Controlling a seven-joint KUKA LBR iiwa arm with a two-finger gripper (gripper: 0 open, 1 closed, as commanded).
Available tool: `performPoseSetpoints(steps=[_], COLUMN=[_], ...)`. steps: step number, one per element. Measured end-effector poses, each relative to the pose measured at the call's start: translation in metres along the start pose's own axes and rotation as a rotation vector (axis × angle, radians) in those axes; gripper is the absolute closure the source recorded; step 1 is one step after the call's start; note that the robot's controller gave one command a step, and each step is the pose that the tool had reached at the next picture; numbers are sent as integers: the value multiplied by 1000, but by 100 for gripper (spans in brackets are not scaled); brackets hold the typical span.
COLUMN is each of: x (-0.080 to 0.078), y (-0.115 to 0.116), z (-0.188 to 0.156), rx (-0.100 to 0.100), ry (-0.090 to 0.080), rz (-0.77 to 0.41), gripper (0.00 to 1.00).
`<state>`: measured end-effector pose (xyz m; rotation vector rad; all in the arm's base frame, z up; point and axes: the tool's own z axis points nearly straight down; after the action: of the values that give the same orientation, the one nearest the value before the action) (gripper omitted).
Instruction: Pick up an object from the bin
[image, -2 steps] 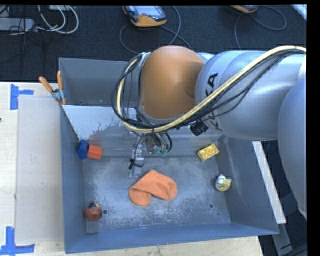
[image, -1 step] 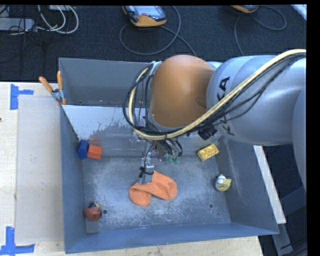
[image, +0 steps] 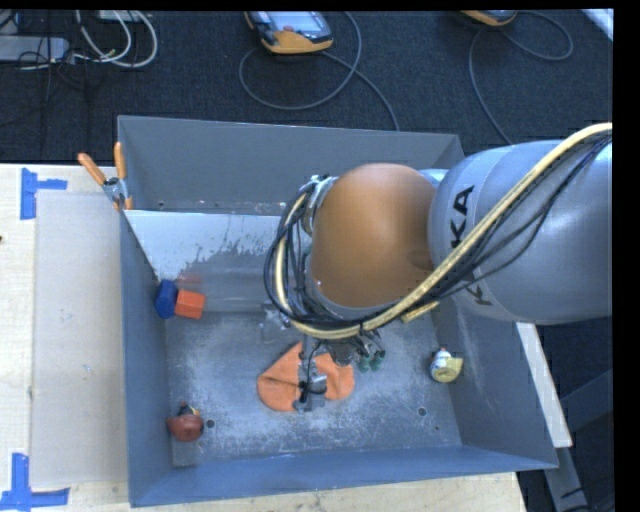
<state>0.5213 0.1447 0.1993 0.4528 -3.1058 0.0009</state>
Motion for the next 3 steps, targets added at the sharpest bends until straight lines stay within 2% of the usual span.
performPoseSetpoints(steps=[1, 2, 3], x=[11, 5, 8], y=[-31, -54, -43], z=[5, 26, 61], rx=[-5, 1, -4], ry=[1, 0, 1], rz=[-19, -118, -271], gripper=[0, 0, 0])
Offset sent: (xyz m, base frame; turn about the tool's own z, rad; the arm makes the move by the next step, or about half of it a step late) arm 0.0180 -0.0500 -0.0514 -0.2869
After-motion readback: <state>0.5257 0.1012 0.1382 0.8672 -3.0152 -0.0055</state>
